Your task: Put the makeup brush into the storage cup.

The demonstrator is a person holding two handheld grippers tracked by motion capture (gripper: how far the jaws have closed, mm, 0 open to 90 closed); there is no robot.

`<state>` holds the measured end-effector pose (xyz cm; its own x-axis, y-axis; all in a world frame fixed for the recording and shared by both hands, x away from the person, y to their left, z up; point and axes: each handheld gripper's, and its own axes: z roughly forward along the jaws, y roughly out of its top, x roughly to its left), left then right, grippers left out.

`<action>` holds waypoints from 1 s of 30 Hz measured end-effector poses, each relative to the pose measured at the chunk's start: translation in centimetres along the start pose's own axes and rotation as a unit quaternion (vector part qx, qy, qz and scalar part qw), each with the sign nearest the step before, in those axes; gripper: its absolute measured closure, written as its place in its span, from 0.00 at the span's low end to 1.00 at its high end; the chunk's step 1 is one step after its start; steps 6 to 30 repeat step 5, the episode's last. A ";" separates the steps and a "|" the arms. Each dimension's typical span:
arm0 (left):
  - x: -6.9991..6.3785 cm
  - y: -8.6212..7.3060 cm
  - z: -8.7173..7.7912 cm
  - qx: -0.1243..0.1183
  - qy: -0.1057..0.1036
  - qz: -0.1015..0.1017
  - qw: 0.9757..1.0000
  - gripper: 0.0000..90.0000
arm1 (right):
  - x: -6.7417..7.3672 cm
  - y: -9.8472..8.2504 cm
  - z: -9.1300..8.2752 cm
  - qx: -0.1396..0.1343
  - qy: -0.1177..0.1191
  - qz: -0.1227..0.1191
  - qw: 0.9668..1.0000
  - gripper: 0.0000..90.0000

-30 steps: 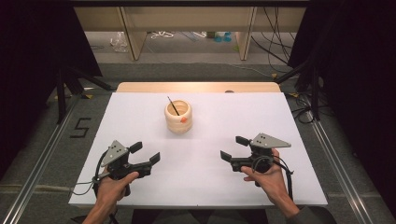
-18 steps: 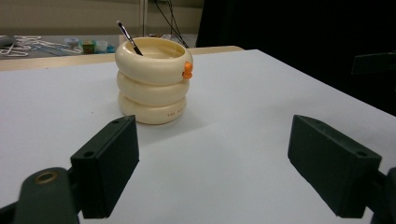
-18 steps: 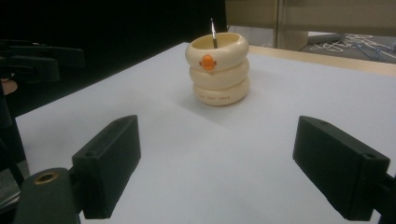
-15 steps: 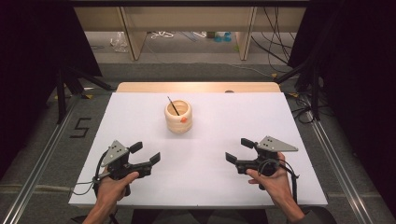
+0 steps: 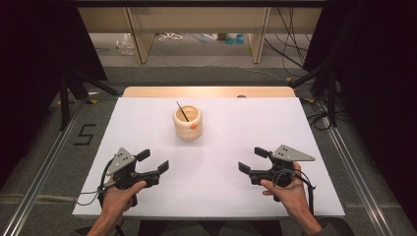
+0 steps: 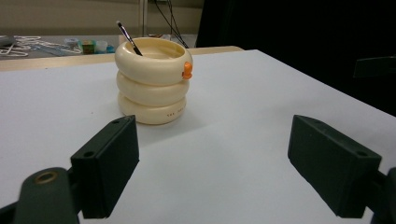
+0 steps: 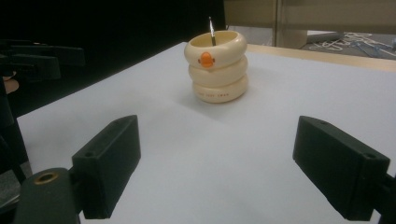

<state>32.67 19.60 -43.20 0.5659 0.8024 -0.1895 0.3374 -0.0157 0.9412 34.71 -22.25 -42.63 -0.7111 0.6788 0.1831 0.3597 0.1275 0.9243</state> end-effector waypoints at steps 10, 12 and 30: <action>0.0 0.0 0.0 0.000 0.000 0.000 1.000 0.18 | 0.0 0.0 0.1 -0.008 0.002 0.003 1.000 0.18; 0.0 0.0 0.0 0.000 0.000 0.000 1.000 0.18 | 0.0 0.0 0.1 -0.008 0.002 0.003 1.000 0.18; 0.0 0.0 0.0 0.000 0.000 0.000 1.000 0.18 | 0.0 0.0 0.1 -0.008 0.002 0.003 1.000 0.18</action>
